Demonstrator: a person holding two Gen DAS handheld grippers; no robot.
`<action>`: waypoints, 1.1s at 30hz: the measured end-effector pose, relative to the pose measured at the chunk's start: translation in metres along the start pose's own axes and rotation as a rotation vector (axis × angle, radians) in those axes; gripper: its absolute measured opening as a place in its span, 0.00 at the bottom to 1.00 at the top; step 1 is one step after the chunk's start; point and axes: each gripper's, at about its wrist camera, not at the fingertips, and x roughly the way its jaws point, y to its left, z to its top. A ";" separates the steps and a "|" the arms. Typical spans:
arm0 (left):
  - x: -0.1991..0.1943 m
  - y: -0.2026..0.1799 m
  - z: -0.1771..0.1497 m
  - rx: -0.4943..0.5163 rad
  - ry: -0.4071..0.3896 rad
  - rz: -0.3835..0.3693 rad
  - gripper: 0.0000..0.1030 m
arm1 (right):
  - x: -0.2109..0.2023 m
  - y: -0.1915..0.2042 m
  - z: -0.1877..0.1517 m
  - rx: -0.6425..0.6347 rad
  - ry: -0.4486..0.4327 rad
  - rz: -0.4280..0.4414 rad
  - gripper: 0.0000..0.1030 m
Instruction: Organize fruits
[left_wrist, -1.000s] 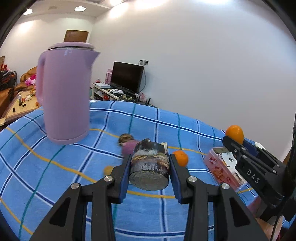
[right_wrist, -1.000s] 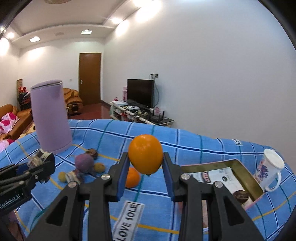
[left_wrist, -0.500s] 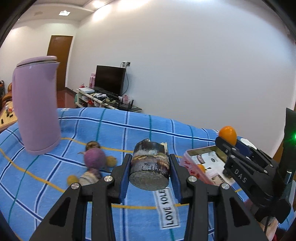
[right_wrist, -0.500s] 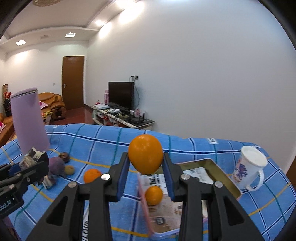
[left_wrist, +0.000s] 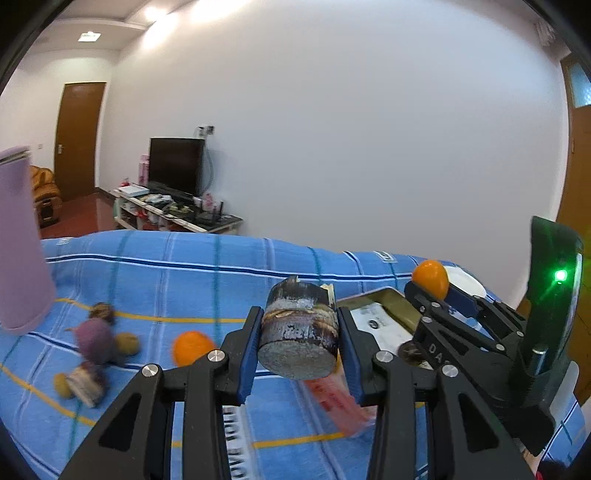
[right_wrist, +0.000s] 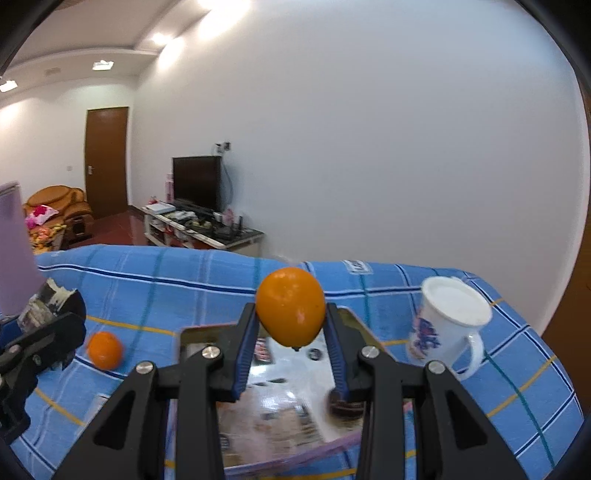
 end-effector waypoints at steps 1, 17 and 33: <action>0.005 -0.005 0.000 0.003 0.006 -0.008 0.40 | 0.004 -0.002 0.000 0.001 0.010 -0.009 0.38; 0.071 -0.039 -0.007 0.050 0.133 -0.037 0.40 | 0.061 -0.075 -0.013 0.185 0.196 0.272 0.38; 0.075 -0.045 -0.017 0.123 0.170 0.035 0.40 | 0.067 -0.069 -0.018 0.168 0.187 0.182 1.00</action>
